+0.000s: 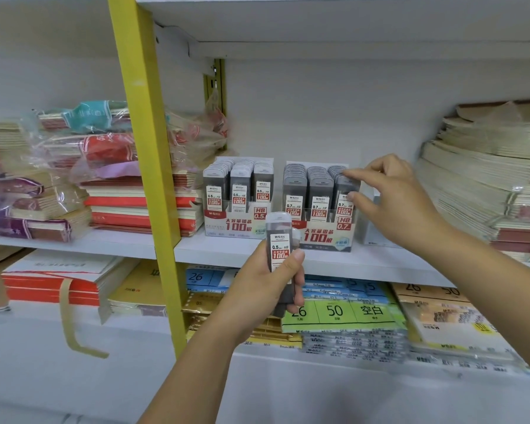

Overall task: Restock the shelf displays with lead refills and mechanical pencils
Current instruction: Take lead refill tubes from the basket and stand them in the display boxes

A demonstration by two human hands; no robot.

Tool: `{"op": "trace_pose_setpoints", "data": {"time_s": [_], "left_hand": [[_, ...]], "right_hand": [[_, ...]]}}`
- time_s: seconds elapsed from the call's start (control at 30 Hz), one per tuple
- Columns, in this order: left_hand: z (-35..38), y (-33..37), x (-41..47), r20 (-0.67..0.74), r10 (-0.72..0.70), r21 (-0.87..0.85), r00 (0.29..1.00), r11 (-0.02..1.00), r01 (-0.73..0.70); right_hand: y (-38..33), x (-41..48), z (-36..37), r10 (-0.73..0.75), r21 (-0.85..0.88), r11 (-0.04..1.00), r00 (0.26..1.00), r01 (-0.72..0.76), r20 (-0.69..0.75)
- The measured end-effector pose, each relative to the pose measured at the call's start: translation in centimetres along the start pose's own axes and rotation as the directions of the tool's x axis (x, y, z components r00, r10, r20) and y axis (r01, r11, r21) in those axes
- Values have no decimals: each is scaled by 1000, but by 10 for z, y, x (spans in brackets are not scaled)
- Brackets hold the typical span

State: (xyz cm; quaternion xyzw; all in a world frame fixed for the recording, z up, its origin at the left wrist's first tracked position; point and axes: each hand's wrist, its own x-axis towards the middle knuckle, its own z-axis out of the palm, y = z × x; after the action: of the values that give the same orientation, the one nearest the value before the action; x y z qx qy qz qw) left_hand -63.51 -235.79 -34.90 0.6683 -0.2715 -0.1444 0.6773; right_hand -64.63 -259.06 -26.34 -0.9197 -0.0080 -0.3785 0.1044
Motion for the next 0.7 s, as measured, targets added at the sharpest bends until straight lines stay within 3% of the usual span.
{"op": "trace_pose_setpoints", "data": {"time_s": [0.13, 0.23, 0.33, 0.5, 0.6, 0.7], "left_hand": [[-2, 3, -2, 33, -58, -35, 998, 998, 59], [-4, 4, -4, 21, -30, 8, 999, 1000, 30], [-3, 6, -5, 18, 28, 12, 999, 1000, -28], [1, 7, -5, 44, 79, 26, 996, 996, -80], [1, 5, -4, 29, 67, 19, 997, 997, -68], [-1, 4, -1, -8, 20, 2, 1000, 1000, -20]], "right_hand": [[-8, -14, -3, -2, 14, 1000, 998, 2, -58], [-22, -29, -7, -59, 124, 989, 987, 78, -146], [-39, -41, -8, -94, 302, 947, 994, 106, -55], [-64, -49, 4, -29, 617, 776, 969, -132, 244], [-63, -46, 2, 31, 730, 655, 972, -196, 233], [-50, -31, -16, 136, 784, 599, 986, -160, 97]]}}
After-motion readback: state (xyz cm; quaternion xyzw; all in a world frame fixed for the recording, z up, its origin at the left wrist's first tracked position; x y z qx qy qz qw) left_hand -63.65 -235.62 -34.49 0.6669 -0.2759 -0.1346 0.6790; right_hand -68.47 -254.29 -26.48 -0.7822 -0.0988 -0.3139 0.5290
